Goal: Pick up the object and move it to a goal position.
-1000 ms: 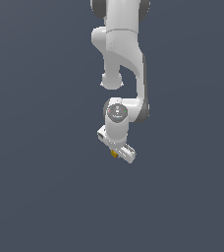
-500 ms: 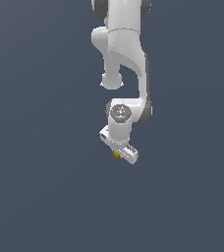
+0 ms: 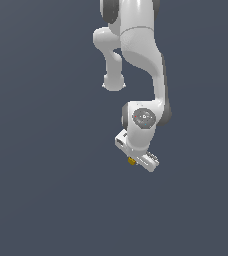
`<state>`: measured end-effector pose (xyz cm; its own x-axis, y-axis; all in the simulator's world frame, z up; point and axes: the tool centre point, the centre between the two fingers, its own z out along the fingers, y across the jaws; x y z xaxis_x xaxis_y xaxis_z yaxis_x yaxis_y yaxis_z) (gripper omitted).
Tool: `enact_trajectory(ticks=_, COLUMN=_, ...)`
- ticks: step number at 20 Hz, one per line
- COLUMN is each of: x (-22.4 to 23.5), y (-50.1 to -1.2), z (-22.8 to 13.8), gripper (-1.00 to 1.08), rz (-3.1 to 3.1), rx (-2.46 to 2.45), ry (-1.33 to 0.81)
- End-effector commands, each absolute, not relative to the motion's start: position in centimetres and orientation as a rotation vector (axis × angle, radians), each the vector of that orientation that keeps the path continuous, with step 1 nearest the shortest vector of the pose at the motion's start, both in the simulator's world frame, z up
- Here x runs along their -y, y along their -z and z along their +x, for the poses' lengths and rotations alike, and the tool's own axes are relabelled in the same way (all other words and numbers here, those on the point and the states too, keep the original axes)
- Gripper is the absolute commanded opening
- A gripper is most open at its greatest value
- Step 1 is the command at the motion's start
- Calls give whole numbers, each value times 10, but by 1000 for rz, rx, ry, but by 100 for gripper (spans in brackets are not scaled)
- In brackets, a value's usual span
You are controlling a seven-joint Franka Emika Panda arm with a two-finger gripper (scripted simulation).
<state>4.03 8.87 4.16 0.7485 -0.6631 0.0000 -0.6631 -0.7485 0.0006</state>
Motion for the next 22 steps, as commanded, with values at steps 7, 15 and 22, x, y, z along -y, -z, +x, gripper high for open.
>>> enact_trajectory(ticks=7, x=-145, y=-57, z=69, gripper=-100, rz=2937, rx=1114, ry=0)
enact_trajectory(ticks=15, x=-167, y=-63, z=81, gripper=-100, rz=2937, rx=1114, ry=0)
enact_trajectory(ticks=22, x=-168, y=-63, z=83, gripper=-100, rz=2937, rx=1114, ry=0)
